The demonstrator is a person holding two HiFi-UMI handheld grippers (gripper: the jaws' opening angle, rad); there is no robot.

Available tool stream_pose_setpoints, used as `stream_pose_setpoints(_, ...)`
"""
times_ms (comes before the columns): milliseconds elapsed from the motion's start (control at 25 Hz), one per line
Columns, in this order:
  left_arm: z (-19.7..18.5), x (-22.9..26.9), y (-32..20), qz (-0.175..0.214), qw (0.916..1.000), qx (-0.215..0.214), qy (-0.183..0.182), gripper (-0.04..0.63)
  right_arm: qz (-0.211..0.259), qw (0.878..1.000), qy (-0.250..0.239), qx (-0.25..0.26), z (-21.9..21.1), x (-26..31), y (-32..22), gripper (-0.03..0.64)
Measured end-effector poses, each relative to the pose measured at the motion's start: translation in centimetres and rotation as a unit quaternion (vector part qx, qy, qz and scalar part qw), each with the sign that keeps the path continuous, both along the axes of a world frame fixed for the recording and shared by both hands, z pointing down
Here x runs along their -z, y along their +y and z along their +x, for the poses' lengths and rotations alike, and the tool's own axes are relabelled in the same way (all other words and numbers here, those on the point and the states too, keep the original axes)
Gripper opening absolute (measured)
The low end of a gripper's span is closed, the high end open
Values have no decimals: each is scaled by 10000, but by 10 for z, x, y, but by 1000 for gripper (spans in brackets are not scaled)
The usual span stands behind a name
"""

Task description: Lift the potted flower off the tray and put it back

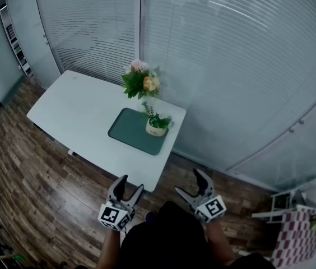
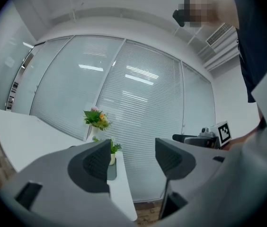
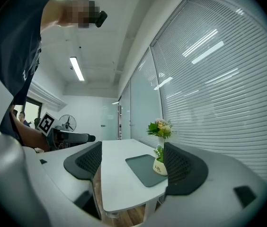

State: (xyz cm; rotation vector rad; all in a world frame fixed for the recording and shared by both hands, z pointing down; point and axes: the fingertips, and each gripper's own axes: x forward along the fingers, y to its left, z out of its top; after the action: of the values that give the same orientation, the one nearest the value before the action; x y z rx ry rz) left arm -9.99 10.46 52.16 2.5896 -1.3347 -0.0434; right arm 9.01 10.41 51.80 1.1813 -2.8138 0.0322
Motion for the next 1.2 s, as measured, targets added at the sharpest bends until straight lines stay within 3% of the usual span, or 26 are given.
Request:
stream_pose_setpoints(240,8,10,-12,65,9998,-71,157,273,-83,9999,93,-31,6,-5,-5,373)
stream_pose_setpoints(680,33,7,-69,-50,9998,-138,-117,273,-409,9989,216,36,29,-21,-66,374)
stream_pose_setpoints(920,30,5,-102,180,9985,9,-521,273,-483,9978,279,366,16,-27,-103,377)
stream_pose_setpoints(1200,30,-7,-130,83,9963,-25,-853,273,-524,9964,302,599,17,-35,-134,380)
